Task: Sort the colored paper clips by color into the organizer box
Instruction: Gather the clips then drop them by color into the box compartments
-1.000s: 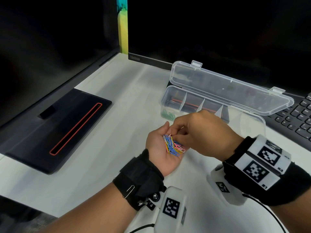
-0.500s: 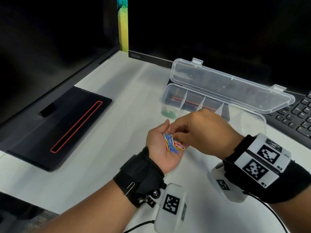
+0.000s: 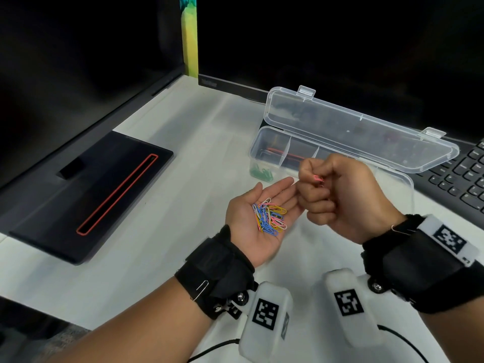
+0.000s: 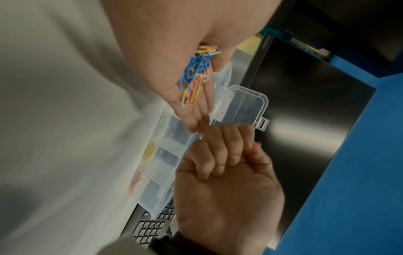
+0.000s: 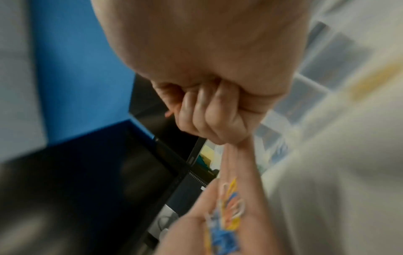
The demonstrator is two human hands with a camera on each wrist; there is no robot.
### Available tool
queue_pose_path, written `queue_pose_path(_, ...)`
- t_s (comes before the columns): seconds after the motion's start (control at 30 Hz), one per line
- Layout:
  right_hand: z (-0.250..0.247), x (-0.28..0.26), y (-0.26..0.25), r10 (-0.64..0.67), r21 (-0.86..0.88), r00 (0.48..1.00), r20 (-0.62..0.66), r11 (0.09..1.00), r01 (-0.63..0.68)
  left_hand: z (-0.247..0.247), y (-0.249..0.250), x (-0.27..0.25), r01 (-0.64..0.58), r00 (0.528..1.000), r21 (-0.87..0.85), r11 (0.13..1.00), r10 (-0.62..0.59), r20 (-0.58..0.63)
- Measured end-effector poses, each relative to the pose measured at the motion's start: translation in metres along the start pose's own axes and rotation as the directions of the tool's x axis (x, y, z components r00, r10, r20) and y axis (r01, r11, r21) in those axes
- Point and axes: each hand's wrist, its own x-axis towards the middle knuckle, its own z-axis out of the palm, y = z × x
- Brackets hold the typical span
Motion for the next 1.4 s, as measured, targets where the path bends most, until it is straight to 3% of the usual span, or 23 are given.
queue_pose_path(0.07, -0.004, 0.003, 0.007, 0.014, 0.212, 0.999, 0.035, 0.977, -0.021, -0.001, 0.001, 0.0, 0.0, 1.0, 0.027, 1.0, 0.0, -0.015)
queue_pose_path(0.13, -0.004, 0.006, 0.012, 0.049, 0.284, 0.999, 0.022, 0.957, -0.053, -0.001, 0.001, -0.001, 0.001, 1.0, 0.026, 1.0, -0.001, -0.015)
queue_pose_path(0.2, -0.001, 0.008, 0.012, 0.058, 0.147, 0.998, -0.039, 0.988, -0.052, -0.001, 0.0, -0.001, -0.005, 1.0, 0.006, 1.0, 0.005, 0.004)
queue_pose_path(0.27, 0.004, 0.01, 0.012, -0.047, -0.246, 0.99, -0.132, 0.969, 0.013, -0.002, -0.001, 0.0, -0.007, 0.999, -0.012, 1.0, 0.007, 0.041)
queue_pose_path(0.3, 0.006, 0.01, 0.012, -0.134, -0.479, 0.98, -0.147, 0.877, 0.048, -0.003, -0.001, -0.001, -0.002, 0.998, -0.008, 1.0, 0.002, 0.067)
queue_pose_path(0.37, 0.008, 0.012, 0.014, -0.274, -0.826, 0.957, -0.1, 0.558, 0.074, -0.004, 0.0, -0.002, 0.011, 0.992, 0.023, 1.0, -0.014, 0.126)
queue_pose_path(0.4, 0.009, 0.012, 0.014, -0.294, -0.901, 0.953, -0.068, 0.428, 0.068, -0.004, 0.001, -0.003, 0.019, 0.989, 0.023, 1.0, -0.022, 0.146)
queue_pose_path(0.43, 0.011, 0.012, 0.014, -0.287, -0.933, 0.956, -0.051, 0.355, 0.057, -0.004, 0.001, -0.003, 0.028, 0.988, 0.007, 1.0, -0.029, 0.154)
queue_pose_path(0.63, 0.021, 0.014, 0.014, -0.291, -0.969, 0.957, 0.001, 0.235, 0.073, -0.006, 0.0, -0.001, 0.007, 0.992, 0.015, 1.0, -0.008, 0.123)
queue_pose_path(0.73, 0.02, 0.015, 0.017, -0.297, -0.956, 0.955, -0.001, 0.282, 0.086, -0.006, 0.0, 0.0, 0.013, 0.995, 0.015, 1.0, -0.014, 0.094)
queue_pose_path(0.97, 0.007, 0.014, 0.013, -0.226, -0.773, 0.972, -0.07, 0.628, 0.09, -0.005, 0.002, -0.002, 0.011, 0.981, 0.034, 0.999, -0.018, 0.193)
queue_pose_path(1.07, 0.009, 0.009, 0.009, -0.224, -0.666, 0.971, -0.08, 0.737, 0.115, -0.004, 0.001, 0.0, 0.004, 0.992, 0.018, 1.0, -0.006, 0.123)
queue_pose_path(1.13, 0.008, 0.005, 0.008, -0.133, -0.486, 0.985, -0.11, 0.872, 0.063, -0.004, 0.001, 0.001, -0.01, 0.999, -0.007, 1.0, 0.01, 0.047)
queue_pose_path(1.2, 0.004, 0.003, 0.009, 0.005, -0.178, 0.998, -0.07, 0.984, -0.017, -0.003, 0.0, 0.001, -0.025, 1.0, 0.007, 1.0, 0.025, 0.005)
queue_pose_path(1.3, 0.0, 0.001, 0.017, 0.041, 0.194, 0.998, 0.054, 0.98, -0.051, -0.002, 0.002, 0.0, -0.031, 0.999, 0.029, 0.999, 0.031, -0.015)
queue_pose_path(1.4, -0.001, 0.0, 0.024, 0.013, 0.404, 0.996, 0.091, 0.914, -0.049, -0.004, 0.002, 0.0, -0.024, 1.0, 0.016, 1.0, 0.024, 0.0)
